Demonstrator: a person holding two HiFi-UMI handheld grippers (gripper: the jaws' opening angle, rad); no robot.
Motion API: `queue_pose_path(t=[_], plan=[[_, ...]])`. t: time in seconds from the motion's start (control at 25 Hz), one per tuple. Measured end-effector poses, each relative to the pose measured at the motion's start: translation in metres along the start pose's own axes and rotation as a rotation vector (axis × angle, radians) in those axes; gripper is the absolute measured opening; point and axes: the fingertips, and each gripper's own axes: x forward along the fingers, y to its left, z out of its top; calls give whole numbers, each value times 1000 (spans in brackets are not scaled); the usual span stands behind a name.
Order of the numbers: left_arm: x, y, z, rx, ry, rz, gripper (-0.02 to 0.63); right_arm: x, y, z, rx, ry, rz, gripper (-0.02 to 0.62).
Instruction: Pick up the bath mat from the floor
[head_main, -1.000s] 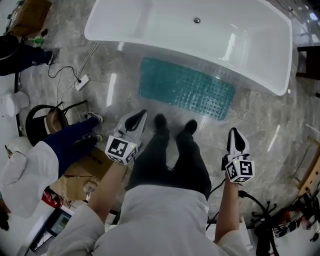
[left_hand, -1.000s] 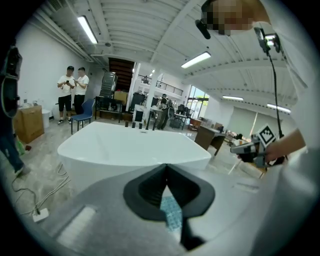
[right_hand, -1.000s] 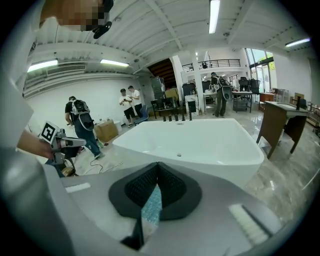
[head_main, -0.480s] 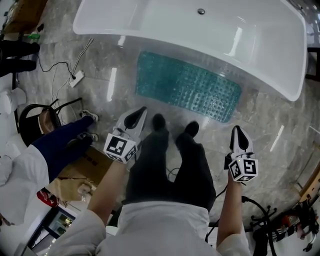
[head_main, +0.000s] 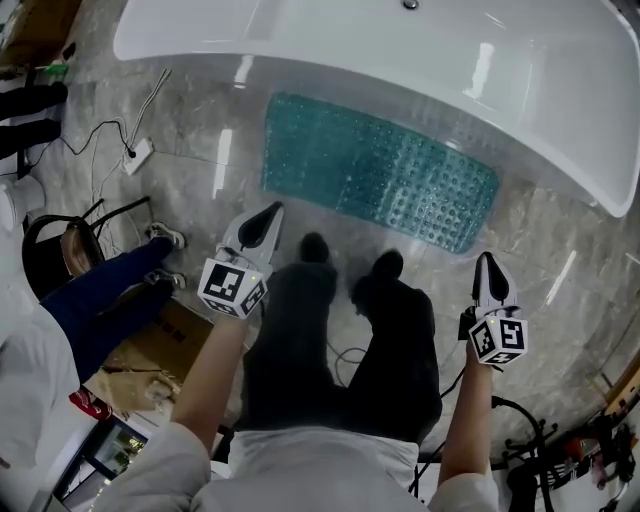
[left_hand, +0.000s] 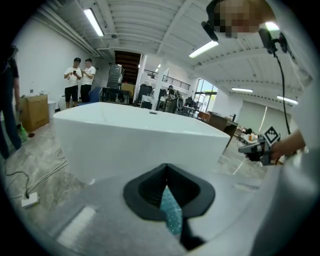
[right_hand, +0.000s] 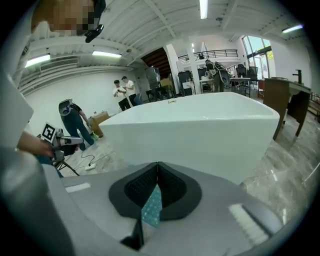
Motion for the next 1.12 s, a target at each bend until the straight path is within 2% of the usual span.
queue_pose_path(t=[0.12, 0.24, 0.36, 0.48, 0.64, 0.84, 0.96, 1.12], plan=[[23, 16, -27, 4, 22, -35, 2, 24, -17, -25, -16, 7, -4, 8], [53, 36, -50, 54, 31, -52, 2, 57, -36, -50, -36, 6, 5, 18], [82, 70, -70, 98, 19, -1, 2, 91, -56, -73, -58, -1, 23, 22], [106, 106, -96, 107, 23, 36, 2, 117, -78, -99, -85, 6, 24, 29], [147, 144, -157, 116, 42, 52, 3, 165, -114, -148, -113, 11, 15, 38], [190, 171, -245, 141, 88, 45, 11, 218, -138, -215, -119, 18, 13, 50], [216, 187, -284, 137, 99, 55, 20, 247, -150, -244, -95, 20, 25, 62], [240, 217, -332, 102, 135, 85, 66, 270, -162, -281, -58, 48, 33, 81]])
